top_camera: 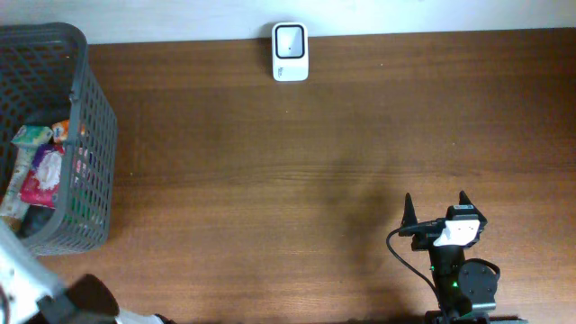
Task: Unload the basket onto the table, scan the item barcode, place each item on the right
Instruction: 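Grasp the green wipes pack in the basket with the left gripper, then carry the green wipes pack to the scanner and drop it on the table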
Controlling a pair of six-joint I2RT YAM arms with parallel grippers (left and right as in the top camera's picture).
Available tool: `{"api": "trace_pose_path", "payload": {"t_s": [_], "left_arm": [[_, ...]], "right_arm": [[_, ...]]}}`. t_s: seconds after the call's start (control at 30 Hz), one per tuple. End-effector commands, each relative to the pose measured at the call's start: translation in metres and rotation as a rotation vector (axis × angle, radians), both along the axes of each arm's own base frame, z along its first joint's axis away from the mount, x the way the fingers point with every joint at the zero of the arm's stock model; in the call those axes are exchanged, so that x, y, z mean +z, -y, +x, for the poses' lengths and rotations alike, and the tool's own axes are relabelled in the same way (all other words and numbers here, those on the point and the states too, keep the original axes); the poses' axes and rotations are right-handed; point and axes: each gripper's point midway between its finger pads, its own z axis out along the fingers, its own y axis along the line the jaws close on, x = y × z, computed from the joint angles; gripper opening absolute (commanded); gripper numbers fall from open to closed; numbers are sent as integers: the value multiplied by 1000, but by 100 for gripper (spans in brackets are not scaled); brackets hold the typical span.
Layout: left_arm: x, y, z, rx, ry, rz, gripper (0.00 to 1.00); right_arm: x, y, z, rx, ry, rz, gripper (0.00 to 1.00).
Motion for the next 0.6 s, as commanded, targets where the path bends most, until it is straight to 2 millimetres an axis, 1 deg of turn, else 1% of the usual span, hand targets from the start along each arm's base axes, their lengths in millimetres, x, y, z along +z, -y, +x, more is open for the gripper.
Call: {"api": "trace_pose_path", "payload": {"t_s": [0.0,0.1,0.13,0.17,0.23,0.3,0.33,0.4,0.47,0.5,0.57], "left_arm": [[44,46,-4,-179,153,-78,0],[63,73,-2,-309,235,-186,0],[71,88,0,-380,265,-219,0],[77,98,1,-424,282,-230,0],[90,135,6,-560,320,-267,0],[94,168,11,-641,324,-274,0],[95,179,13,-667,324,-274,0],[99,215,18,-741,330,-271,0],[99,235,19,-779,324,-277,0],[98,253,19,-820,319,-284,0],[98,269,17,-857,315,-291,0]], "right_arm": [[-3,1,0,-6,-4,-7,99],[-3,1,0,-6,-4,-7,99],[-3,1,0,-6,-5,-7,99],[-3,1,0,-6,-4,-7,99],[-3,1,0,-6,-4,-7,99],[-3,1,0,-6,-5,-7,99],[-3,1,0,-6,-5,-8,99],[-3,1,0,-6,-5,-7,99],[-3,1,0,-6,-4,-7,99],[-3,1,0,-6,-4,-7,99],[-3,1,0,-6,-4,-7,99]]}}
